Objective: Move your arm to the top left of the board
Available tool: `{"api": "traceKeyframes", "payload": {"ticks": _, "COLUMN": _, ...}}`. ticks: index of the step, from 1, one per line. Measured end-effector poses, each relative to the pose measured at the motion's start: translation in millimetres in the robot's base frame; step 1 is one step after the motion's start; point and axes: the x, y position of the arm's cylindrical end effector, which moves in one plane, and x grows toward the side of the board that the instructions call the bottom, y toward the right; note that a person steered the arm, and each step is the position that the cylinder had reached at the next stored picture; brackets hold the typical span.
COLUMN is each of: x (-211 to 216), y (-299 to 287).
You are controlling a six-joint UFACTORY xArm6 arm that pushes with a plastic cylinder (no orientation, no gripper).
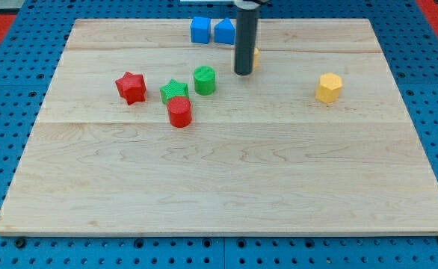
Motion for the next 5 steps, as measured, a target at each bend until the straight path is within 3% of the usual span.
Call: {"api": "traceKeyframes", "payload": {"ticks": 5, "x": -77.9, "y": -172.8}}
